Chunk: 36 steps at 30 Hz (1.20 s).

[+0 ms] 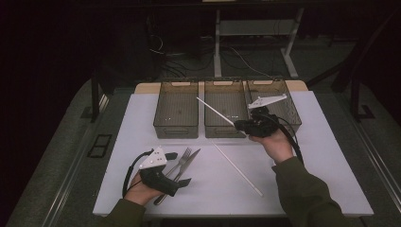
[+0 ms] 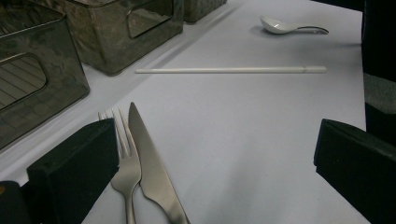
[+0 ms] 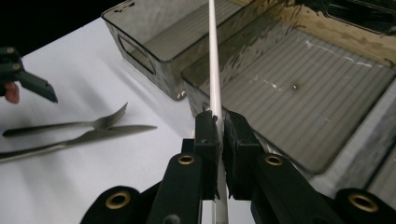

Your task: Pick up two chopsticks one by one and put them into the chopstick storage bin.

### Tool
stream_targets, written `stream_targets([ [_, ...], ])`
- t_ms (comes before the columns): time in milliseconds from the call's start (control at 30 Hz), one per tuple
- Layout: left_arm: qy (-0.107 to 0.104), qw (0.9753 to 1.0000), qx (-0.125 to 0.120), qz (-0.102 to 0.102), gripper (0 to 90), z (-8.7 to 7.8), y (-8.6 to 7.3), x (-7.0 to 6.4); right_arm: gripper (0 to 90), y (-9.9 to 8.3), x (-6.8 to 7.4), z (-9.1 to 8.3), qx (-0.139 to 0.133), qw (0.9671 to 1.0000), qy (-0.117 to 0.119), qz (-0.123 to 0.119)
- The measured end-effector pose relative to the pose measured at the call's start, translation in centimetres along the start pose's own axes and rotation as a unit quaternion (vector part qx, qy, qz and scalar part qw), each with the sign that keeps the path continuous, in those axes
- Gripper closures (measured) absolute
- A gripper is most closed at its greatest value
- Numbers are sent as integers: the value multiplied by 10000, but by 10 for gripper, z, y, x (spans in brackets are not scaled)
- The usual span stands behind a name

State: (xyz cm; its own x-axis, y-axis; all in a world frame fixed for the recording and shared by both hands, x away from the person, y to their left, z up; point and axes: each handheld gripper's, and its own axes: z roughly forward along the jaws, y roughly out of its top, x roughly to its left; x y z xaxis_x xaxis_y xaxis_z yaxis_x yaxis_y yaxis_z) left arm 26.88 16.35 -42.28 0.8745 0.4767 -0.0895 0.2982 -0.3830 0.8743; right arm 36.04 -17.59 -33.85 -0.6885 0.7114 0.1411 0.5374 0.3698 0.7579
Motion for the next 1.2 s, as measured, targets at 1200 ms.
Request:
stream_targets([
  [1200, -72, 9999, -89, -5, 0, -2, 1, 0, 845, 90, 14, 102, 430, 9988, -231, 66],
])
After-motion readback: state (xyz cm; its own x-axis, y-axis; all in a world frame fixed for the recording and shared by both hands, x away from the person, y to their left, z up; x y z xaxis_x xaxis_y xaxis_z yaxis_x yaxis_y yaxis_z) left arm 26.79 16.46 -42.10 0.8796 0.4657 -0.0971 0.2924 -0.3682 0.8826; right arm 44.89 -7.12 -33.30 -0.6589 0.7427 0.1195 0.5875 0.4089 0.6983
